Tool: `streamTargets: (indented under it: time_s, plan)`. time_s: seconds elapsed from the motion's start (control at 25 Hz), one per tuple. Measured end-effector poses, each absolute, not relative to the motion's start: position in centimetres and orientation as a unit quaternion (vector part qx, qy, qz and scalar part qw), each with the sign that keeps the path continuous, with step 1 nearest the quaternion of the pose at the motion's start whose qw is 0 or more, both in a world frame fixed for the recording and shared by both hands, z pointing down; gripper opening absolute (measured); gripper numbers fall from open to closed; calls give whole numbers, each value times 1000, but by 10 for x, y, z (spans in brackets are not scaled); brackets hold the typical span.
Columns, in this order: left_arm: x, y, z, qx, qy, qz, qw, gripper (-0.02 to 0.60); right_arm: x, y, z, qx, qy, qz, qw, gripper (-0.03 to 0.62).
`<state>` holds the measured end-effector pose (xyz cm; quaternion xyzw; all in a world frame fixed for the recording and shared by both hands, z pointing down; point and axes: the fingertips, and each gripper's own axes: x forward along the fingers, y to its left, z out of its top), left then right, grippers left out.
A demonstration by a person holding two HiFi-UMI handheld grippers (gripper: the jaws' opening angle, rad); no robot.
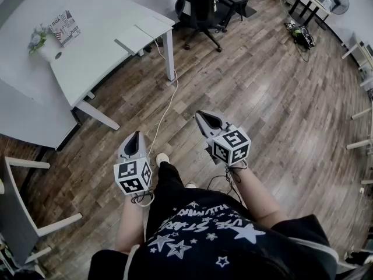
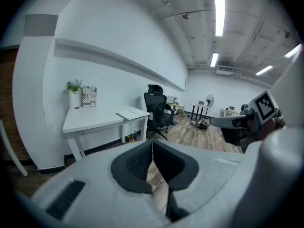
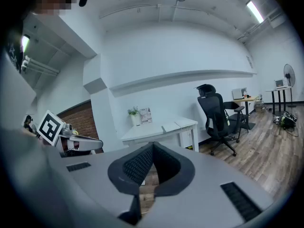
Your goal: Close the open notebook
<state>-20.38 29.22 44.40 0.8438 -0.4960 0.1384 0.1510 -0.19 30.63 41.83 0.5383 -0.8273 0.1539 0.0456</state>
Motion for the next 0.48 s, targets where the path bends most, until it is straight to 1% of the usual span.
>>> streamTargets:
  time_s: [0.48]
  plan:
    - [-206, 257, 463, 839, -495, 141, 176, 25, -1, 268, 436, 538, -824, 168, 58, 3]
